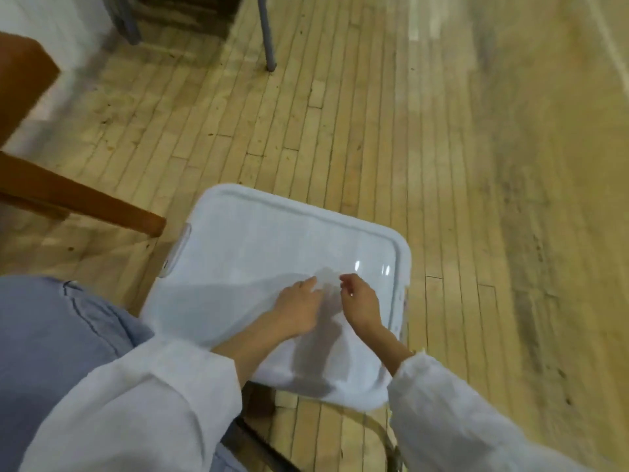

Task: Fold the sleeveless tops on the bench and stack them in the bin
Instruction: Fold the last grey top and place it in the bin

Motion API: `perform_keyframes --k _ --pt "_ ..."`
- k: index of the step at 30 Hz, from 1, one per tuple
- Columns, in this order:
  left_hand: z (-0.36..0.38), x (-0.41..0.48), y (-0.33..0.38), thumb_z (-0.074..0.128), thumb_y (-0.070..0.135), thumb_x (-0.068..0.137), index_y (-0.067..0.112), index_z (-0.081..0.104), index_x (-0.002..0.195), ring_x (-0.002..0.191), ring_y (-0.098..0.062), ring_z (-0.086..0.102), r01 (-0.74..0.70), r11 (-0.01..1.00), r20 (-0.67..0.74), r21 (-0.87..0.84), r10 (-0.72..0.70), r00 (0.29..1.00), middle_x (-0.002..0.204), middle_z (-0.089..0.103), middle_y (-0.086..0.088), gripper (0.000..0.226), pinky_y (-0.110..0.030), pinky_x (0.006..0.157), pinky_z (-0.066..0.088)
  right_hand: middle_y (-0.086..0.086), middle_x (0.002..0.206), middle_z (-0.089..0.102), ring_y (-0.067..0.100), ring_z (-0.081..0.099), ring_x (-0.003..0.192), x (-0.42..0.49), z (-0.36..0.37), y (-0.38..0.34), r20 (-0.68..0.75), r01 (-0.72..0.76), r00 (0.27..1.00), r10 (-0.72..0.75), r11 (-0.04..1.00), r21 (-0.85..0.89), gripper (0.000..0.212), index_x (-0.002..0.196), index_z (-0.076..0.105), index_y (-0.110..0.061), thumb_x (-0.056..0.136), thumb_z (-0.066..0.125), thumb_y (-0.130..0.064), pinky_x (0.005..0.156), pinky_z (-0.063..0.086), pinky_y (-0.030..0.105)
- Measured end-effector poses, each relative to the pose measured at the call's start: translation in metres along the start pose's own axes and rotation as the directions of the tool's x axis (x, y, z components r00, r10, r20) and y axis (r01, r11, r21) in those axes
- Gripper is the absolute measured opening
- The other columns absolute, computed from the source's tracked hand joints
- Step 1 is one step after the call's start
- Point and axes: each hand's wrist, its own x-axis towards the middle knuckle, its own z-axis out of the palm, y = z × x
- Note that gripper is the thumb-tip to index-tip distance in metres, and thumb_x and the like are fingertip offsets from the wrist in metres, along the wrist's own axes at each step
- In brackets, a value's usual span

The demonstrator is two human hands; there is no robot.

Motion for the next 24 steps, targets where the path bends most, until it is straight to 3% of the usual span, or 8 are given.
perform_keyframes --k 5,8,13,15,17,20,22,24 --pt "0.014 0.015 0.060 0.040 0.018 0.099 0.018 0.027 0.149 0.145 -0.029 0.012 -0.179 0.976 0.180 0.125 0.155 0.971 0.160 0.002 -0.009 0.052 -0.045 0.116 0.018 0.012 0.103 0.066 0.029 0.062 0.095 0.000 -0.033 0.066 -0.177 -0.123 0.974 0.139 0.988 0.099 0.023 0.108 0.062 -0.002 0.093 0.051 -0.016 0.079 0.050 0.035" --pt "0.011 0.023 0.084 0.039 0.017 0.100 0.018 0.015 0.152 0.147 -0.026 0.004 -0.215 0.952 0.276 0.218 0.151 0.949 0.160 -0.004 -0.007 0.057 -0.047 0.117 0.013 0.010 0.112 0.055 0.026 0.054 0.102 0.002 -0.040 0.092 -0.310 -0.147 0.941 0.139 0.989 -0.003 0.044 0.122 0.054 -0.009 0.086 0.065 -0.031 0.081 0.043 0.032" --pt "0.004 0.031 0.087 0.037 0.004 0.096 0.021 0.007 0.153 0.147 -0.021 0.000 -0.209 0.930 0.359 0.301 0.093 0.929 0.160 -0.008 -0.001 0.066 -0.052 0.117 0.009 0.014 0.131 0.049 0.032 0.052 0.117 0.015 -0.037 0.118 -0.032 -0.307 0.942 0.335 0.894 0.328 0.121 0.140 0.029 -0.008 0.050 0.074 -0.075 0.095 0.048 0.045" --pt "0.000 0.034 0.092 0.037 0.006 0.096 0.021 0.010 0.153 0.147 -0.022 0.003 -0.199 0.930 0.374 0.309 0.074 0.924 0.161 -0.006 -0.001 0.064 -0.052 0.117 0.012 0.012 0.133 0.051 0.030 0.057 0.114 0.021 -0.033 0.127 0.035 -0.360 0.921 0.388 0.812 0.460 0.132 0.140 0.027 -0.010 0.039 0.076 -0.078 0.093 0.051 0.046" --pt "-0.003 0.036 0.099 0.035 0.009 0.097 0.019 0.017 0.152 0.146 -0.024 0.013 -0.176 0.933 0.378 0.313 0.048 0.925 0.161 -0.001 -0.003 0.059 -0.050 0.115 0.019 0.006 0.128 0.056 0.024 0.061 0.108 0.018 -0.031 0.127 0.021 -0.349 0.921 0.388 0.804 0.482 0.114 0.140 0.030 -0.011 0.052 0.081 -0.063 0.086 0.053 0.038" --pt "-0.013 0.038 0.111 0.034 0.011 0.097 0.013 0.030 0.148 0.139 -0.026 0.033 -0.146 0.932 0.355 0.333 0.020 0.935 0.159 0.014 -0.004 0.051 -0.042 0.107 0.034 -0.005 0.101 0.063 0.012 0.066 0.082 0.011 -0.030 0.126 -0.145 -0.265 0.929 0.341 0.886 0.381 0.068 0.109 0.054 -0.019 0.062 0.078 -0.062 0.063 0.050 0.024" --pt "-0.016 0.041 0.114 0.035 0.010 0.096 0.010 0.038 0.144 0.132 -0.026 0.043 -0.128 0.933 0.322 0.335 0.014 0.947 0.154 0.029 -0.005 0.048 -0.038 0.099 0.040 0.000 0.105 0.052 0.019 0.060 0.084 0.007 -0.027 0.120 -0.155 -0.292 0.928 0.340 0.918 0.267 0.063 0.104 0.052 -0.018 0.067 0.071 -0.066 0.068 0.049 0.030" --pt "-0.018 0.040 0.116 0.037 0.009 0.095 0.009 0.041 0.141 0.125 -0.026 0.050 -0.118 0.928 0.298 0.353 0.008 0.954 0.147 0.041 -0.005 0.046 -0.035 0.093 0.043 0.007 0.116 0.043 0.026 0.055 0.093 0.006 -0.022 0.117 -0.140 -0.306 0.925 0.352 0.913 0.270 0.064 0.120 0.046 -0.012 0.079 0.066 -0.057 0.078 0.048 0.035"
